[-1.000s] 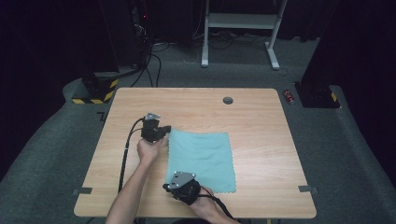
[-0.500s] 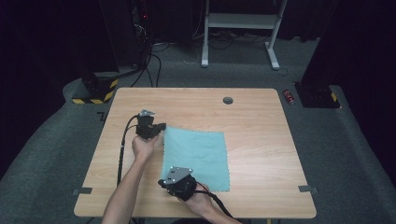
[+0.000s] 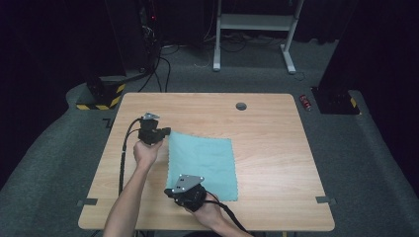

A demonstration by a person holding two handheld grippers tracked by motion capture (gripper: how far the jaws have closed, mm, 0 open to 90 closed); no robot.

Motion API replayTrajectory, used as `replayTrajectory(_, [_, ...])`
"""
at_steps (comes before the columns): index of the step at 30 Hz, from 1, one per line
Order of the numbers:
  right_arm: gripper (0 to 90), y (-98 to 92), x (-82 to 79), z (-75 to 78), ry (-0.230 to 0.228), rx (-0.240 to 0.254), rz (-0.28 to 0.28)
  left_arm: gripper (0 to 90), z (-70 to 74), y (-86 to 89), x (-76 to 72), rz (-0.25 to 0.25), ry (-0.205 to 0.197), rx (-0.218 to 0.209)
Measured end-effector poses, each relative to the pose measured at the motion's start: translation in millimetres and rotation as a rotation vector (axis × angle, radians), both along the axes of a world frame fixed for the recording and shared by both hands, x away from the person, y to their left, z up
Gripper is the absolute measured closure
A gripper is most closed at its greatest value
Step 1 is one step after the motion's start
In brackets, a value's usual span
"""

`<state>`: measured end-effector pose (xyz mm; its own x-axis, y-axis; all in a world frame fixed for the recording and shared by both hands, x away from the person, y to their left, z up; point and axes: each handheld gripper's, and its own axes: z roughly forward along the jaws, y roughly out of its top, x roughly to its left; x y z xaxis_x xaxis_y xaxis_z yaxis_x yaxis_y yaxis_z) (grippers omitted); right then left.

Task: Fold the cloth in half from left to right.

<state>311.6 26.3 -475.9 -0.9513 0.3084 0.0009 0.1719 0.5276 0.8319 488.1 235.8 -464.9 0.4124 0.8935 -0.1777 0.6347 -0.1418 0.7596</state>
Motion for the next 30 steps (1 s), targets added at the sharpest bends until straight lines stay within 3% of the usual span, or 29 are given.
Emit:
replayTrajectory(6, [90.0,-6.2,-1.3,-1.9,-0.004,0.005,-0.012,90.0,-1.6,-8.3,1.0,-0.013,-0.005,-0.004])
replayTrajectory(15, [90.0,-32.1,-3.6,-7.9,0.005,0.031,-0.072,90.0,-11.0,-28.2,6.1,-0.040,-0.001,-0.014])
replayTrajectory(18, [90.0,-40.9,-3.7,-11.0,0.010,0.039,-0.097,90.0,-11.7,-38.2,7.9,-0.059,-0.013,0.043])
replayTrajectory(30, [90.0,-68.7,-7.4,-24.2,-0.002,-0.003,-0.180,90.0,-17.6,-77.7,20.3,-0.123,0.001,0.043])
